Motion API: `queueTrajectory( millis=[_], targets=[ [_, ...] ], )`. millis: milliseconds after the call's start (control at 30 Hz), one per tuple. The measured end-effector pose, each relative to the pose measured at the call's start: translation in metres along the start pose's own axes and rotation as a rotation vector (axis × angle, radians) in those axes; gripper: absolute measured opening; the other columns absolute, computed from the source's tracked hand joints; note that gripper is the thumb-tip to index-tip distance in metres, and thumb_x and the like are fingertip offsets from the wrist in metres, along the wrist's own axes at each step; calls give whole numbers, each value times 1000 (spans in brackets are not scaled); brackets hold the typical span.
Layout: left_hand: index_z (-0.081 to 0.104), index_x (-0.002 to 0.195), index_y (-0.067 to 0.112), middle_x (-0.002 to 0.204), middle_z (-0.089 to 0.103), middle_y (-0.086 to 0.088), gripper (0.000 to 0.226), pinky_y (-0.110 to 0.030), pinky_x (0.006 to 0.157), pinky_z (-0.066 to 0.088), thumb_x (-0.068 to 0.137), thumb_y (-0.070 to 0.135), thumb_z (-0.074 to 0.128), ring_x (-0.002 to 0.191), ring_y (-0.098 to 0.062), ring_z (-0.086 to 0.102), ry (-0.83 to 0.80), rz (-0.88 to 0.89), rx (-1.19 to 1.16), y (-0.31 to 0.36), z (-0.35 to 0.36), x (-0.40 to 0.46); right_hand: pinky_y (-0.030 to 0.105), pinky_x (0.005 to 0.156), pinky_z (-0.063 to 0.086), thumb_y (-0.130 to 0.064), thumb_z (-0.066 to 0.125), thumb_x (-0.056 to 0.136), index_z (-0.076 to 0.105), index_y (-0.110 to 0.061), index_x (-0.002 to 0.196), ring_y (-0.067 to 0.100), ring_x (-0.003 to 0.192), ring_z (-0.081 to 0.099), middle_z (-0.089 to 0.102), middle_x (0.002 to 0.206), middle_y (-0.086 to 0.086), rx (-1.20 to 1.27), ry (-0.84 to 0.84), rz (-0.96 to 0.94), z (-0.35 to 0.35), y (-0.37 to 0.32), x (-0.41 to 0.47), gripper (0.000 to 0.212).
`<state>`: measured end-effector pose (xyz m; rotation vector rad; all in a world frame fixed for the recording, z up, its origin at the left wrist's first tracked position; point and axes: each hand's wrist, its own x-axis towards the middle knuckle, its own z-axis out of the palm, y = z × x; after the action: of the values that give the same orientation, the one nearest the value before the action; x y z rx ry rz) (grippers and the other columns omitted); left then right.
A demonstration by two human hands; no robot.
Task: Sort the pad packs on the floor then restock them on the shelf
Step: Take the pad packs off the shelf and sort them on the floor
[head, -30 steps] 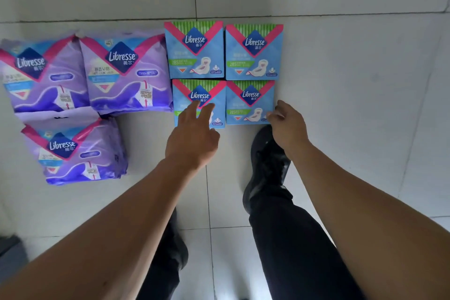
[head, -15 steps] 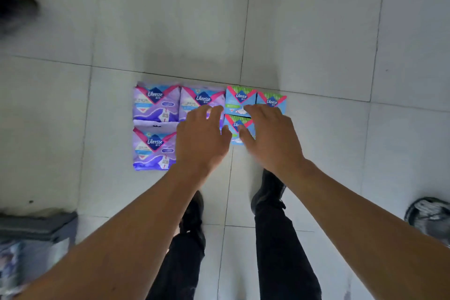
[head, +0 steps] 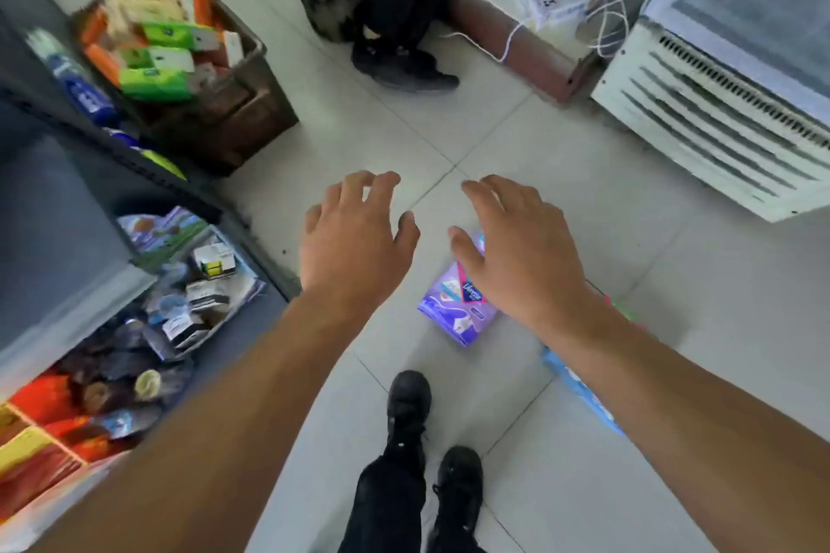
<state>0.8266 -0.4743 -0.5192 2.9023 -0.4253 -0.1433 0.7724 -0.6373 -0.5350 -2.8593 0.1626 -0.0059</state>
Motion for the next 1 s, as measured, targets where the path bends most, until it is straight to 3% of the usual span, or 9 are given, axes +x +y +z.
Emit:
queueTrajectory(
  millis=[167,333,567,767,867,1000],
  targets=[
    [45,137,26,139,46,-3,45,-48,101,39,94,41,46,126,-27,43,125,-240,-45,-100,-56,-40,42,79,48,-47,38,88,52,-15,131,32,110,57,56,131,9,-18,-12,-218,-1,-102,18,56],
    [47,135,27,137,48,-1,44,-43,98,38,93,40,47,123,-25,45,223,-429,-46,-190,-93,-82,41,79,48,-44,50,92,47,-14,134,31,114,55,55,133,9,16,-11,-447,10,-214,32,51],
    [47,135,29,136,48,2,45,-43,99,39,92,41,51,124,-23,44,325,-663,-107,-329,-115,-124,43,85,48,-43,56,91,41,-13,142,31,119,52,51,138,9,136,-83,-598,55,-374,50,61],
    [48,134,27,131,52,-2,47,-45,92,43,89,42,53,118,-28,46,371,-774,-122,-440,-125,-147,39,96,42,-45,55,94,33,-19,147,24,128,45,46,142,4,368,-229,-529,103,-510,71,63],
    [49,132,26,128,53,-4,46,-45,90,46,89,39,54,116,-30,48,385,-785,-156,-477,-128,-149,37,94,42,-44,55,93,34,-20,145,24,124,49,49,139,6,452,-246,-477,123,-565,87,61],
    [49,133,25,132,50,-2,44,-46,86,48,90,35,54,122,-27,43,445,-791,-259,-509,-131,-142,24,82,42,-59,49,91,33,-24,145,17,111,57,61,120,-5,777,-359,-120,137,-616,113,66]
  ],
)
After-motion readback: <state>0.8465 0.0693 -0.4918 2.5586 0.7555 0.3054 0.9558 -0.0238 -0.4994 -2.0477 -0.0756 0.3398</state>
